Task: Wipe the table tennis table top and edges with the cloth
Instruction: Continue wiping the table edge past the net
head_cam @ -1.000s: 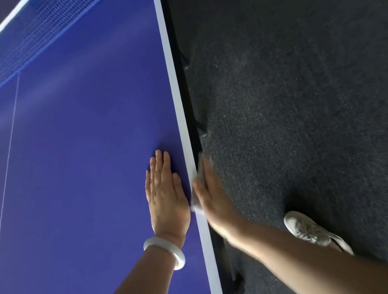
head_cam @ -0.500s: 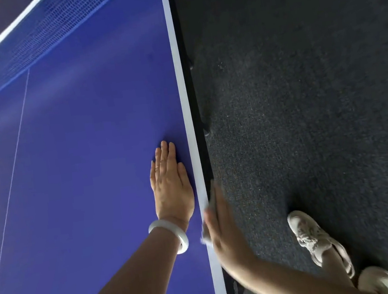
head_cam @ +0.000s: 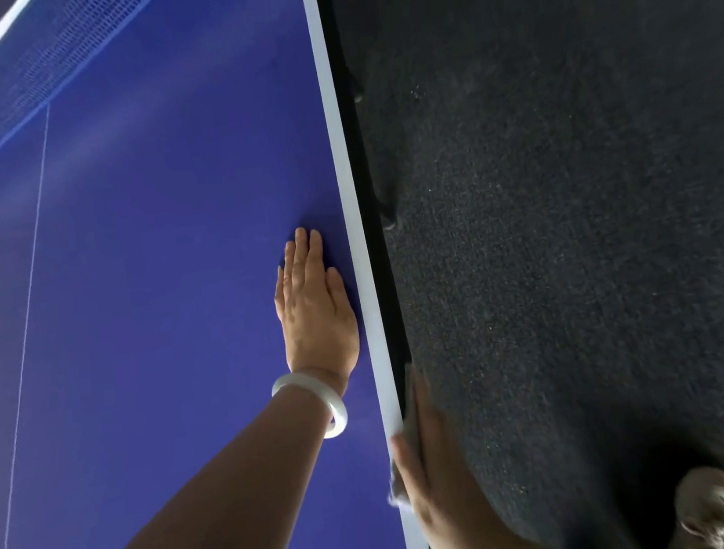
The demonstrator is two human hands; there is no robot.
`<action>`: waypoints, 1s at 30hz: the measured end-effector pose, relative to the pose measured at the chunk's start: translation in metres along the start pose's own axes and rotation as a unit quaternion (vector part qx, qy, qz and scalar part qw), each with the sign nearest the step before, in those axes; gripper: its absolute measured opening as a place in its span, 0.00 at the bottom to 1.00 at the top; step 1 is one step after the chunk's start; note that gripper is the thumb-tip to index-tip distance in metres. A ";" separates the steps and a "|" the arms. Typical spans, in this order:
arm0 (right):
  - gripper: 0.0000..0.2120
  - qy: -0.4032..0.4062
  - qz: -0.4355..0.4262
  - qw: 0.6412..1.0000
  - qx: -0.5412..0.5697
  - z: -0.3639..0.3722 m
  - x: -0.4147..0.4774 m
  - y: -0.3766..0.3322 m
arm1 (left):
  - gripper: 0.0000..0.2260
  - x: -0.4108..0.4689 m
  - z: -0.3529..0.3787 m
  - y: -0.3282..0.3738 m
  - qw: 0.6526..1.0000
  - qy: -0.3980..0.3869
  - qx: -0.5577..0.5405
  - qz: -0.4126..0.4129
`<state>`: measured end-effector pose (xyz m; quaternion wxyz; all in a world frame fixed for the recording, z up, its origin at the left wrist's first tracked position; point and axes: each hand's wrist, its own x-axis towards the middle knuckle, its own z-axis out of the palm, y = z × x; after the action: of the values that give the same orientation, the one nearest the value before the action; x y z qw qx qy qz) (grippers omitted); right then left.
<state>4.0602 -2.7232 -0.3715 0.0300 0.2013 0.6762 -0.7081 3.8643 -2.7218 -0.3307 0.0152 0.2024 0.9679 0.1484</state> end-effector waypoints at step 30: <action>0.34 0.039 0.009 0.992 0.116 -0.002 0.026 0.005 | 0.21 -0.171 -0.028 -0.035 0.997 -0.049 -0.022 0.052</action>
<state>4.0388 -2.7162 -0.3848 -0.0134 0.2371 0.5881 -0.7731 4.0055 -2.8279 -0.3192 0.0592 0.2595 0.9505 0.1605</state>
